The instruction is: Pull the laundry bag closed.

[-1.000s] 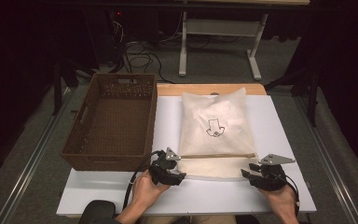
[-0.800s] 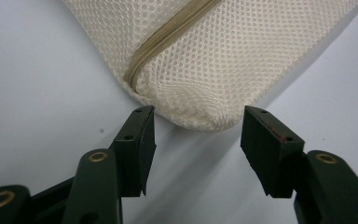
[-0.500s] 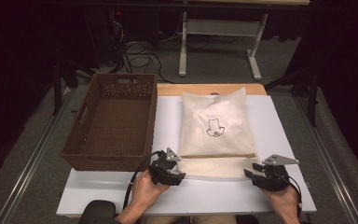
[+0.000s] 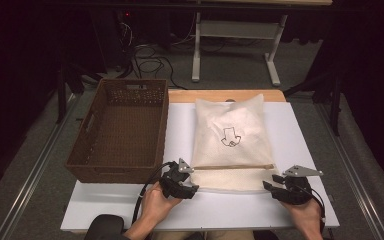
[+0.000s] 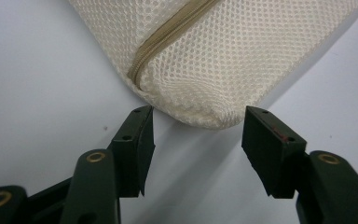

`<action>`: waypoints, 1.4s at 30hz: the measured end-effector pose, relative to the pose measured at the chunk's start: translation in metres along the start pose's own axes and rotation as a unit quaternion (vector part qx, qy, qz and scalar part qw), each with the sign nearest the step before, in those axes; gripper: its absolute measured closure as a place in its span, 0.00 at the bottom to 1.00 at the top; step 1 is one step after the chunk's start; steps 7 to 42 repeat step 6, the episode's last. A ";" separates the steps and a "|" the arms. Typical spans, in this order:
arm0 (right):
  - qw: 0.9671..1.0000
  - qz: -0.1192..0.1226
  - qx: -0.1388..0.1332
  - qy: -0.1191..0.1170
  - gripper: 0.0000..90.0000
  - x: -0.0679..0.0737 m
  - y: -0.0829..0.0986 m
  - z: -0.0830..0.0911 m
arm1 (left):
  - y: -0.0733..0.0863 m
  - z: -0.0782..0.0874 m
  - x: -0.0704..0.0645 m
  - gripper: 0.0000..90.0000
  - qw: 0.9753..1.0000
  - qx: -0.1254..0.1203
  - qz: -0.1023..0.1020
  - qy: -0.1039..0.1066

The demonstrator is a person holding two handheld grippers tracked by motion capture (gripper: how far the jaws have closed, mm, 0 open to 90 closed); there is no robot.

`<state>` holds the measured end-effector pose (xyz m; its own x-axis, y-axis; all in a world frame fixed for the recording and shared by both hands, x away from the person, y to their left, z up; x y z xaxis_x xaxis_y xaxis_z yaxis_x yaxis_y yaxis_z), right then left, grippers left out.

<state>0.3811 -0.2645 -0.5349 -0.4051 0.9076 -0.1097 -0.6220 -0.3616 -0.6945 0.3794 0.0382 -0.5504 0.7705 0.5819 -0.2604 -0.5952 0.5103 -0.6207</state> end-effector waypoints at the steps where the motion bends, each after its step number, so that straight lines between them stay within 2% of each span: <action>1: 1.000 0.001 0.000 -0.001 0.58 0.000 0.000 0.000 | 0.000 0.000 0.000 0.48 1.000 0.000 0.002 0.001; 42: 1.000 0.004 -0.001 -0.001 0.58 -0.002 0.000 -0.001 | 0.001 -0.001 0.002 0.48 1.000 0.004 0.006 0.004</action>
Point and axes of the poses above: each handheld gripper's, and its own axes: z roughly backward along the jaws, y roughly out of its underside, x roughly to its left, the point moved 7 cm from there along -z, roughly forward along the jaws, and after that the axes turned 12 degrees about y, right-handed, at the moved point
